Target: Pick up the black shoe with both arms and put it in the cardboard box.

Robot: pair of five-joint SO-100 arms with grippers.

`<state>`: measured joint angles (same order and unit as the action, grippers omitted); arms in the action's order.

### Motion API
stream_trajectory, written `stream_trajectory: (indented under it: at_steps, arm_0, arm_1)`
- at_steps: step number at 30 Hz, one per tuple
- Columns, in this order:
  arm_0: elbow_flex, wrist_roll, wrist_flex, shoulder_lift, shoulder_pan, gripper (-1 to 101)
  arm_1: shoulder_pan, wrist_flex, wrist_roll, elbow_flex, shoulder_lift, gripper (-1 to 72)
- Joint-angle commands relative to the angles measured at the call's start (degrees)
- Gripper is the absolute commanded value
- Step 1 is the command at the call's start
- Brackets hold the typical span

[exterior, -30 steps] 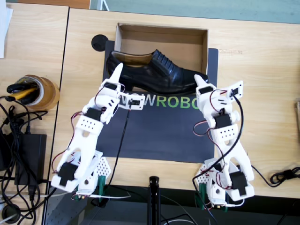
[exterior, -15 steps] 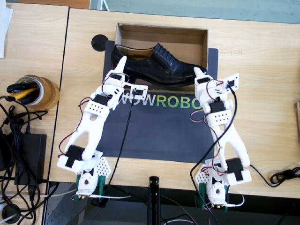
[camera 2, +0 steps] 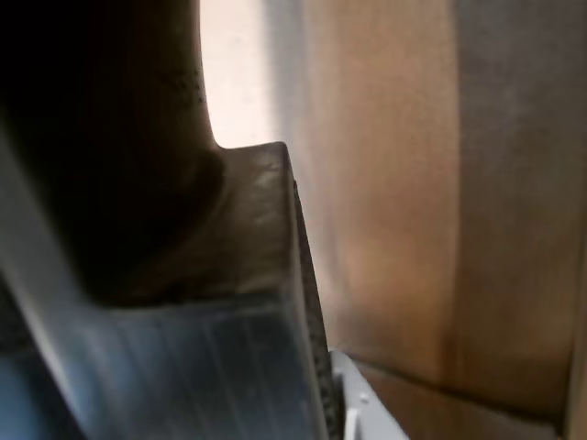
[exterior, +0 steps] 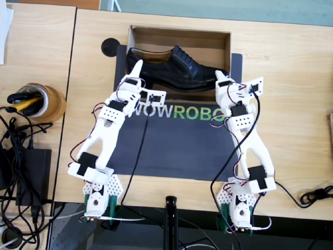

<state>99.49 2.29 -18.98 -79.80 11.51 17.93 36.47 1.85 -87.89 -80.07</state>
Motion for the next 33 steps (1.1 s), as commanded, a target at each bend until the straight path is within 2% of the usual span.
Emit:
stream_trajectory:
  at_steps: [1,4,7,15,21,28,29,33]
  arm_0:
    - [-4.6,2.6,1.8,-0.5,-3.4,4]
    - [-4.6,2.9,1.8,0.0,-3.3,10]
    - [-4.4,2.9,0.5,-0.5,-2.7,17]
    - [-4.6,5.0,-3.1,-1.7,-2.2,38]
    - [-4.6,5.3,-6.6,-3.2,-2.1,45]
    - [-3.8,5.7,-11.2,-7.7,-1.0,49]
    - [-3.7,5.7,-12.0,-8.7,-0.7,49]
    - [-3.7,5.9,-14.8,-12.7,0.6,49]
  arm_1:
    - [-1.1,-1.5,-0.6,4.0,-0.1,-0.1]
    - [-1.0,-1.4,-0.4,4.0,0.4,1.9]
    - [-1.0,-1.0,-0.3,4.0,0.4,13.3]
    - [-1.0,0.7,-0.2,4.9,-0.3,34.8]
    - [-0.7,1.3,-0.2,4.7,-0.8,42.9]
    - [-0.2,3.3,-0.4,4.7,-3.8,43.1]
    - [-0.1,4.0,-0.4,5.4,-4.2,39.6]
    - [0.4,6.4,-0.4,6.2,-7.0,33.4]
